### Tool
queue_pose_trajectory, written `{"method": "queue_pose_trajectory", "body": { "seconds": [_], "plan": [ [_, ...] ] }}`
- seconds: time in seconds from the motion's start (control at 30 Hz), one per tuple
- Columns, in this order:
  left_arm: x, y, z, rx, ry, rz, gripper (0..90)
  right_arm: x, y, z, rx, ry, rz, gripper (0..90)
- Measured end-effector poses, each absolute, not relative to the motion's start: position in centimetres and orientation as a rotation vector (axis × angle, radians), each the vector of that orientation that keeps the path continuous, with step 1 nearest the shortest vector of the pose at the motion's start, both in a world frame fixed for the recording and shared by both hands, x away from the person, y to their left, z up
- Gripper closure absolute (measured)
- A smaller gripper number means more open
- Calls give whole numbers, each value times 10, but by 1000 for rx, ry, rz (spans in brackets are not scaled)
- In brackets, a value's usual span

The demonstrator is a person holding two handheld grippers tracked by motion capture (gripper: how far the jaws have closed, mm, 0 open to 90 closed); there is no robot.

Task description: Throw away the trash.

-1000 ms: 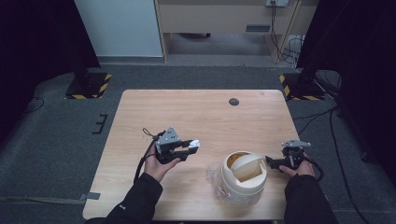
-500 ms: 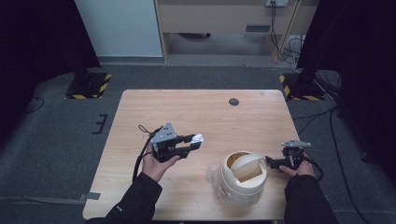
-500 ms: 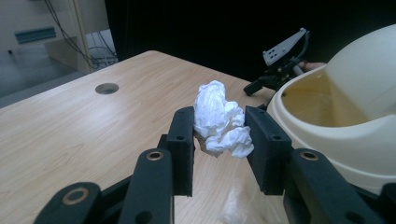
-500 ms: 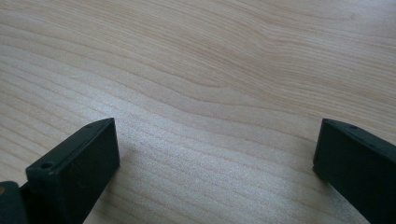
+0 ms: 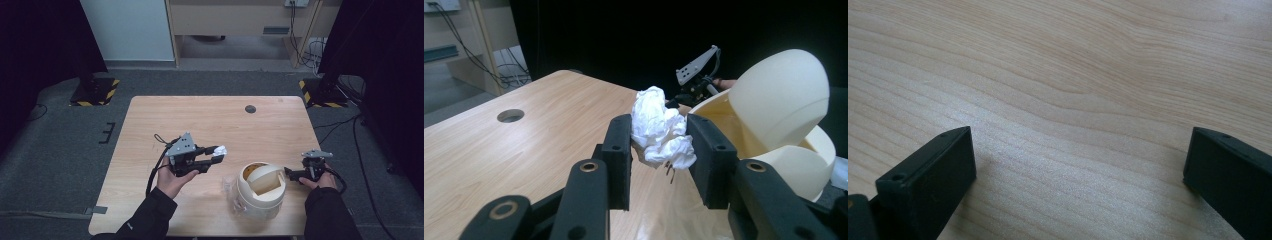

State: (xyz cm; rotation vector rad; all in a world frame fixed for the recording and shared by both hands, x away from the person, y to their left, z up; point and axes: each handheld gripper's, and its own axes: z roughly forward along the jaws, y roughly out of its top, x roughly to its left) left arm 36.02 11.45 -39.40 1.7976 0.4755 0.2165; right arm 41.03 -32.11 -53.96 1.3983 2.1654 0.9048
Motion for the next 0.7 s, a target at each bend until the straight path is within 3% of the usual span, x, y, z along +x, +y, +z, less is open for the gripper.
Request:
{"method": "queue_pose_trajectory", "body": {
  "seconds": [0.7],
  "plan": [
    [360, 83, -404, 1834, 425, 131, 632, 410, -321, -540, 1398, 2165, 905, 7]
  ]
}}
